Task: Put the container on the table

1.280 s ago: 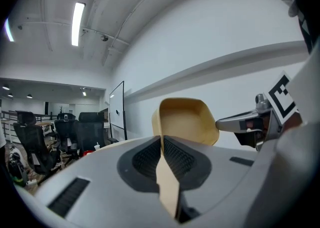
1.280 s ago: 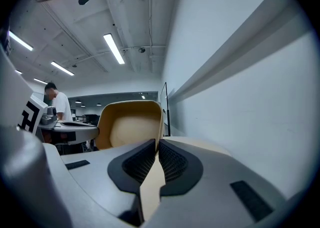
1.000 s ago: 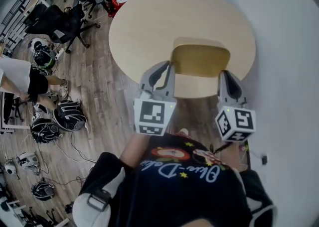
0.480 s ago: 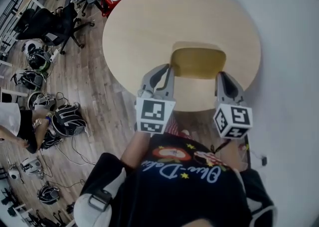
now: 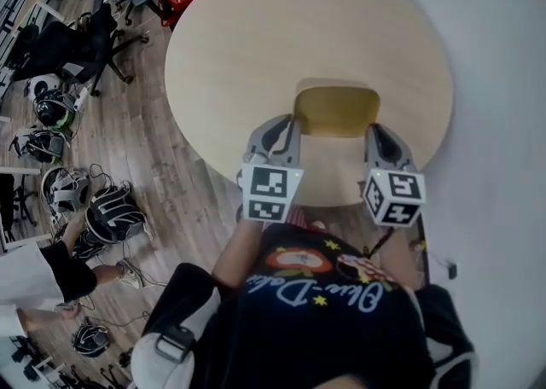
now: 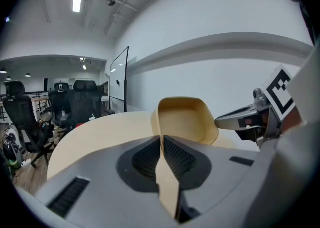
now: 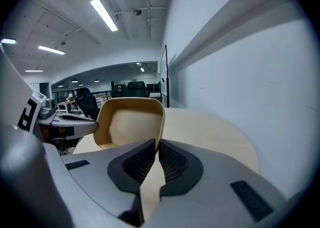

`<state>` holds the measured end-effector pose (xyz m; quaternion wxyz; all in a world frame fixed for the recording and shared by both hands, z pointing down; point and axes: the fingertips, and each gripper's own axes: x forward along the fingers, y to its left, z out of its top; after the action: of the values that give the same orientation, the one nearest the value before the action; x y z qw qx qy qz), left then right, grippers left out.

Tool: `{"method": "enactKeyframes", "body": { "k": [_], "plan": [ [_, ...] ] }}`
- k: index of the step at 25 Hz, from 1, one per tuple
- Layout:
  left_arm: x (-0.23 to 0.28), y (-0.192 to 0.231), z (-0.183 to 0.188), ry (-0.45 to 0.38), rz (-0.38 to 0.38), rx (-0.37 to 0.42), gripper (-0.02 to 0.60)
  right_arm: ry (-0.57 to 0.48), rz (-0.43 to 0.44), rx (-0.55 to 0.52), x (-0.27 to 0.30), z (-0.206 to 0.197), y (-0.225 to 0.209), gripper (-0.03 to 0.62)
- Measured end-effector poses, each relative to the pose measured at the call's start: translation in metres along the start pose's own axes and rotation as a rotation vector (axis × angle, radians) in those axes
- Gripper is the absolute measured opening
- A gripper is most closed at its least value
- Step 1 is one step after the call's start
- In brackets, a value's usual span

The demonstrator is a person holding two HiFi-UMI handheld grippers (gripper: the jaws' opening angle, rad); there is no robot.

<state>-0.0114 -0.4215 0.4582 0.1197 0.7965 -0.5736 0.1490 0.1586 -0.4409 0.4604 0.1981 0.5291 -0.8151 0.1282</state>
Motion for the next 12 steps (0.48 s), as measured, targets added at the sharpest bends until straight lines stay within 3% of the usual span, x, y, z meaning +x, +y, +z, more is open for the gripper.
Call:
{"method": "enactKeyframes", "body": {
  "k": [12],
  "plan": [
    [0.048, 0.020, -0.067, 0.197, -0.067, -0.082, 0.021, 0.214, 0.014, 0.042, 0.056, -0.053, 0.000, 0.023]
  ]
}}
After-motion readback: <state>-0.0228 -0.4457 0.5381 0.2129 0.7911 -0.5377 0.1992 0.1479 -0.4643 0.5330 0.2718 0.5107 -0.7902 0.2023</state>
